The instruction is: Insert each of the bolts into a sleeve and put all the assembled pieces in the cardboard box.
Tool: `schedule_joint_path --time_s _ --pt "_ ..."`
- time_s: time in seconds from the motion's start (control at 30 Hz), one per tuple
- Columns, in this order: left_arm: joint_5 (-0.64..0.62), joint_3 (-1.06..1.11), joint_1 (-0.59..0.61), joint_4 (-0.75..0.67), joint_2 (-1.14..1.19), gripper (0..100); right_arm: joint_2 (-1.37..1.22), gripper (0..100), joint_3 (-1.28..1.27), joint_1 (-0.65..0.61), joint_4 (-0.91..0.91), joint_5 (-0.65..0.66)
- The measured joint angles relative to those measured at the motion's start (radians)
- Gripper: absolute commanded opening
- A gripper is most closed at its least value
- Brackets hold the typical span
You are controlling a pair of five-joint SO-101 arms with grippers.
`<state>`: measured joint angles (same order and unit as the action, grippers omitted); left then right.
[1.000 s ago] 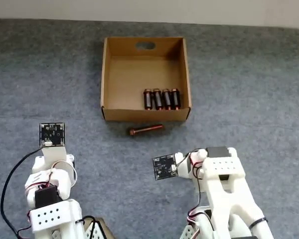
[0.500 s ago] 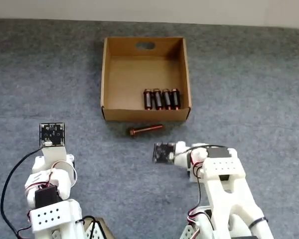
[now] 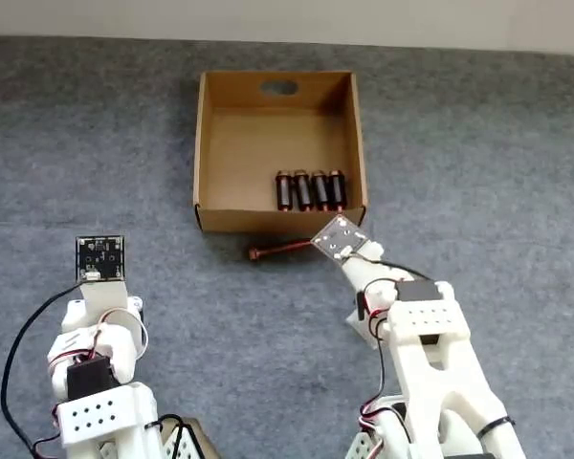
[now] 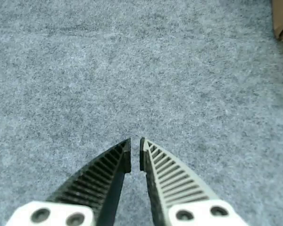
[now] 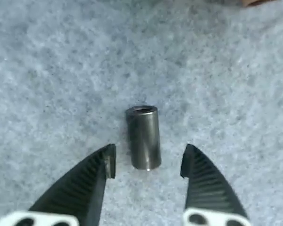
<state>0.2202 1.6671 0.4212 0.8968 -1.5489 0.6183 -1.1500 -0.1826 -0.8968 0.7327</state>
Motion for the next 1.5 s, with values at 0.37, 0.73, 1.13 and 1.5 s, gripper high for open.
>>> schedule_joint_path --time_s 0.37,0.73,1.13,1.5 --pt "0.0 0.0 0.0 0.0 0.0 6 0.002 17.0 -0.003 0.0 0.08 0.0" --pt "0.0 0.0 0.0 0.0 0.0 6 -0.361 16.3 0.124 -0.017 0.104 0.0" --pt "0.0 0.0 0.0 0.0 0.0 6 -0.292 0.5 0.21 -0.02 -0.018 -0.003" --pt "0.0 0.0 0.0 0.0 0.0 6 0.206 0.5 0.075 -0.02 0.002 -0.311"
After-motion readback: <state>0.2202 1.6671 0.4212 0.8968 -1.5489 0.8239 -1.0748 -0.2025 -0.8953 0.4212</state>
